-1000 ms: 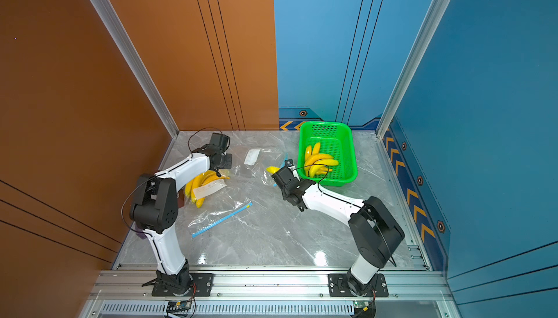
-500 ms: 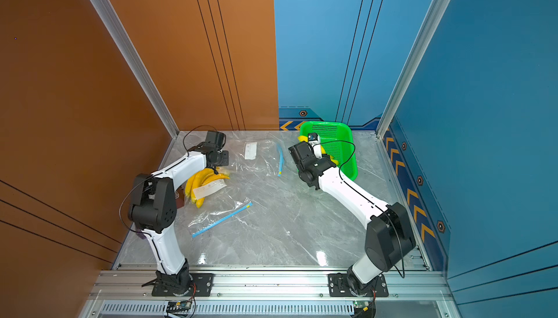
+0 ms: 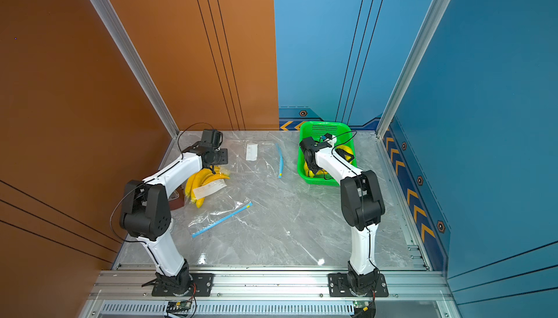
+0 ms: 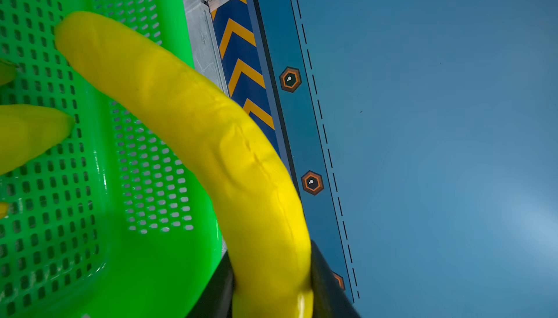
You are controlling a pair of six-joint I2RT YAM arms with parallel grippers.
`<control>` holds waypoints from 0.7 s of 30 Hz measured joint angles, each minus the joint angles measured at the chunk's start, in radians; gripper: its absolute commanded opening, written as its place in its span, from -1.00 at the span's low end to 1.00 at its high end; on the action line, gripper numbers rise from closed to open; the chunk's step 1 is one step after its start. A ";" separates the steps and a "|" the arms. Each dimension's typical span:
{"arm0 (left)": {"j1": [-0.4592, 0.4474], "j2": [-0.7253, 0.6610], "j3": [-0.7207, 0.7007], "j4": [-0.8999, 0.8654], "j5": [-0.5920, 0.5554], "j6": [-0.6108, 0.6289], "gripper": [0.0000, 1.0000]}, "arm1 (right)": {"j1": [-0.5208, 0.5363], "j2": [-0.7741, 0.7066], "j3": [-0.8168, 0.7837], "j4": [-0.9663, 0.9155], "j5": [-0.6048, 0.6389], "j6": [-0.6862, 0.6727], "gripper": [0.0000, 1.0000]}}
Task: Open the zip-top bag and take out the banana
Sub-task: Place the banana in the basket.
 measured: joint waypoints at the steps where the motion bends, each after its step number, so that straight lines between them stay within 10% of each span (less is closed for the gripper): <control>1: -0.001 -0.003 -0.003 0.000 0.000 0.000 0.27 | 0.001 0.014 0.010 -0.010 0.008 -0.002 -0.39; 21: -0.005 -0.008 -0.016 0.000 0.000 0.000 0.29 | 0.155 0.264 0.215 -0.066 -0.043 -0.042 0.12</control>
